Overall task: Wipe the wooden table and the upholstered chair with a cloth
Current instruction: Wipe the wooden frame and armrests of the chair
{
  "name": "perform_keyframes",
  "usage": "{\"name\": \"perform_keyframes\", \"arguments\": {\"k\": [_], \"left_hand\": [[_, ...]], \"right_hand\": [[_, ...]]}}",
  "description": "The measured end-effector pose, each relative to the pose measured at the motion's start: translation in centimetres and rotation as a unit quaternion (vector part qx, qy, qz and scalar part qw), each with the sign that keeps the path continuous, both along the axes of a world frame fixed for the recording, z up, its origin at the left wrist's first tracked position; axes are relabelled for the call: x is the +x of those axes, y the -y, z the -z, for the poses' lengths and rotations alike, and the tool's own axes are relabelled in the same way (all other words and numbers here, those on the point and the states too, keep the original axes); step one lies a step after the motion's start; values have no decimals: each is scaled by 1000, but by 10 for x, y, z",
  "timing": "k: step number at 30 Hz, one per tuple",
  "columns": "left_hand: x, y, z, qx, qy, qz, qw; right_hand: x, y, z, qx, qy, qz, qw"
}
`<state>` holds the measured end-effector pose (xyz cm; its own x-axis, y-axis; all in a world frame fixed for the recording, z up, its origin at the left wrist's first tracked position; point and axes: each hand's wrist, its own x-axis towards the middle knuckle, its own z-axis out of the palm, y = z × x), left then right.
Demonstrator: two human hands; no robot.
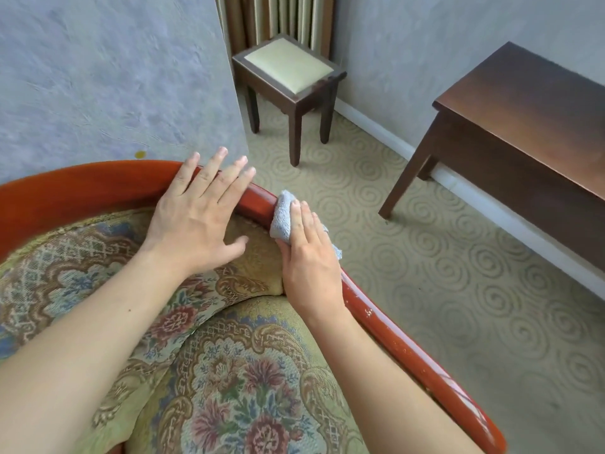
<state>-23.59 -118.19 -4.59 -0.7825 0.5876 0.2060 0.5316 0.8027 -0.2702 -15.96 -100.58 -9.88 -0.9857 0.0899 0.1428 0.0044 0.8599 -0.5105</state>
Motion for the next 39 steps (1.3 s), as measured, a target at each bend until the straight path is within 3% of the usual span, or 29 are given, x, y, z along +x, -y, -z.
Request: {"name": "perform_keyframes", "arguments": {"k": [5, 15, 22, 28, 35, 39], "left_hand": [[7, -16, 4, 16, 22, 30, 999], [50, -80, 50, -16, 99, 178, 979], [50, -85, 60, 0, 116, 186, 976], [46, -83, 59, 14, 123, 173, 977], [52, -89, 67, 18, 105, 173, 979], [58, -98, 69, -9, 123, 191, 974]], "right_hand": [[53, -26, 20, 69, 71, 40, 994], [84, -41, 22, 88, 127, 78, 985], [82, -32, 23, 71, 105, 126, 984], [58, -32, 24, 68, 113, 74, 988], [121, -65, 27, 152, 107, 82, 979], [160, -92, 24, 139, 110, 97, 980]]}}
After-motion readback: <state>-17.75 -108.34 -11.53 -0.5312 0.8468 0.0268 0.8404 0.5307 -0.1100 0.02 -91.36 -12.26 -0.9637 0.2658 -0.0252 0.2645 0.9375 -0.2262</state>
